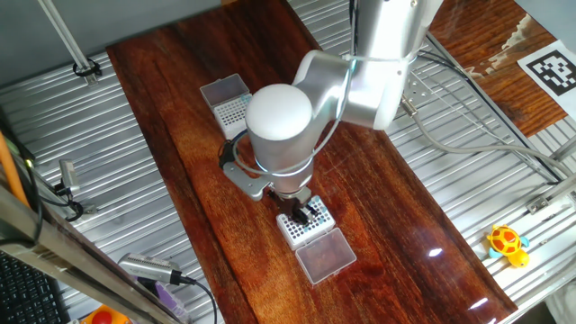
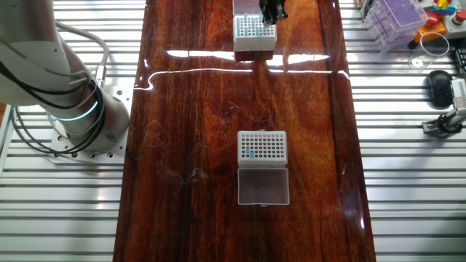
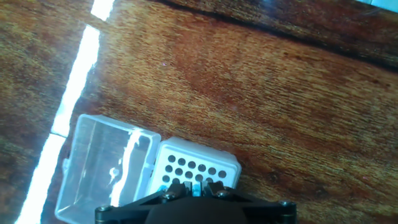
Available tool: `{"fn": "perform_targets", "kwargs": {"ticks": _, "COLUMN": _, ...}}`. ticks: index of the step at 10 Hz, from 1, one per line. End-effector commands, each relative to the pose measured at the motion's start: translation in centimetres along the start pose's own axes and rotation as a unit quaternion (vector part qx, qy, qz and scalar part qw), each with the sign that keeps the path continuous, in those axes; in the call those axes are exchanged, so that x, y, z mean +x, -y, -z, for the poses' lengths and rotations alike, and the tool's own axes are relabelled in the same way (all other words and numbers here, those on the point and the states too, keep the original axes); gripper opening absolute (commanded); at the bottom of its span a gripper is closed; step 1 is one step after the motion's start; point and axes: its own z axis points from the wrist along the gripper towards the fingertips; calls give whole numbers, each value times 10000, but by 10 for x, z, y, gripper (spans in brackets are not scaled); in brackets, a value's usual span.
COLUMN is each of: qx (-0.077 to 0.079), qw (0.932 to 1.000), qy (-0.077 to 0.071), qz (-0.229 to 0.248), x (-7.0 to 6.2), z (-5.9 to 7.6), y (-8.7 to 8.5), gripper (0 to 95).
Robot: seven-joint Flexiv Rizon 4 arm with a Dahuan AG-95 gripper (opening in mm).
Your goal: Transfer all medium pipette tips from one holder to another
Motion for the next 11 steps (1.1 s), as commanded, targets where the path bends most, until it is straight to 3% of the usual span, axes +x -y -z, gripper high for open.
{"fn": "perform_targets", "kwargs": {"ticks": 1, "qx": 0, "qw": 10000, "qy": -19, "qz": 24, "x": 3, "z": 8, "y": 1, "gripper": 0}}
{"fn": "perform_targets", "kwargs": {"ticks": 4, "qx": -35, "qw": 10000, "qy": -44, "qz": 48, "x": 9, "z": 33, "y": -1, "gripper": 0}}
{"fn": "perform_targets", "kwargs": {"ticks": 6, "qx": -31, "qw": 9999, "qy": -73, "qz": 85, "x": 13, "z": 42, "y": 0, "gripper": 0}}
{"fn": "perform_targets", "kwargs": {"ticks": 8, "qx": -28, "qw": 9994, "qy": -78, "qz": 325, "x": 22, "z": 50, "y": 19, "gripper": 0}}
{"fn": "perform_targets", "kwargs": {"ticks": 11, "qx": 30, "qw": 9965, "qy": -134, "qz": 828, "x": 48, "z": 56, "y": 64, "gripper": 0}}
